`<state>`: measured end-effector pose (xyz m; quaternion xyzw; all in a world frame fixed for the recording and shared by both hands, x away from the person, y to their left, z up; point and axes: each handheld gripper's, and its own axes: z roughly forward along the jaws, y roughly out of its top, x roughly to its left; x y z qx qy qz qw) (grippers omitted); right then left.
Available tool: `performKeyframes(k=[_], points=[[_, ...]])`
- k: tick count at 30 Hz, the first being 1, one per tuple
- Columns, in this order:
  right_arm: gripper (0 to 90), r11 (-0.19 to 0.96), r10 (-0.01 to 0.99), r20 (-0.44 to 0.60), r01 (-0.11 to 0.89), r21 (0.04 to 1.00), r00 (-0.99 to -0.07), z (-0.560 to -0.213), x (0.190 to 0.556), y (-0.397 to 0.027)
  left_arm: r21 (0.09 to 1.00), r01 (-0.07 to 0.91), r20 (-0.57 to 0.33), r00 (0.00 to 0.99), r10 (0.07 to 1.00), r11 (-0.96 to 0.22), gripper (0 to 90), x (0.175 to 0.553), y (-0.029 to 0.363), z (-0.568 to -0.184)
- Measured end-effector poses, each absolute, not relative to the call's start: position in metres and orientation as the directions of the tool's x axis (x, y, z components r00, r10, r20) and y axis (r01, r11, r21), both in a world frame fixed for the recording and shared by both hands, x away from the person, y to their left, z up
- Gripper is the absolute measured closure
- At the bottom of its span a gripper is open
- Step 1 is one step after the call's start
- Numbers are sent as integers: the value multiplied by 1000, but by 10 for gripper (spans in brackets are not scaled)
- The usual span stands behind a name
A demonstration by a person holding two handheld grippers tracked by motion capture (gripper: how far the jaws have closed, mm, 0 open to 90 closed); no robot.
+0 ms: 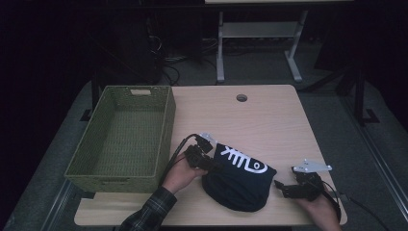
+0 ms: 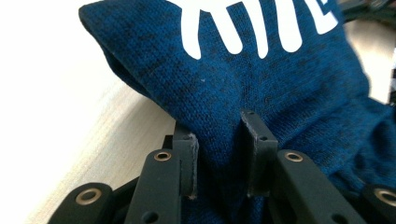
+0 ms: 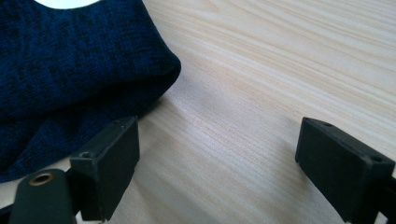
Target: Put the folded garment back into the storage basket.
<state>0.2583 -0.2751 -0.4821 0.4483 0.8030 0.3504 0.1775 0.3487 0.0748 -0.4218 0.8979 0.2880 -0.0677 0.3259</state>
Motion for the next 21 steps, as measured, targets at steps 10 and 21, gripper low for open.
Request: performKeyframes(k=[10,21], points=[[132,351,845,32,599,720,-533,-482,258,-275,535,563,-324,826,462,-630,710,353,74,-403],[132,351,845,31,597,721,-534,-482,258,-275,526,542,-328,840,432,-655,710,356,70,-373]])
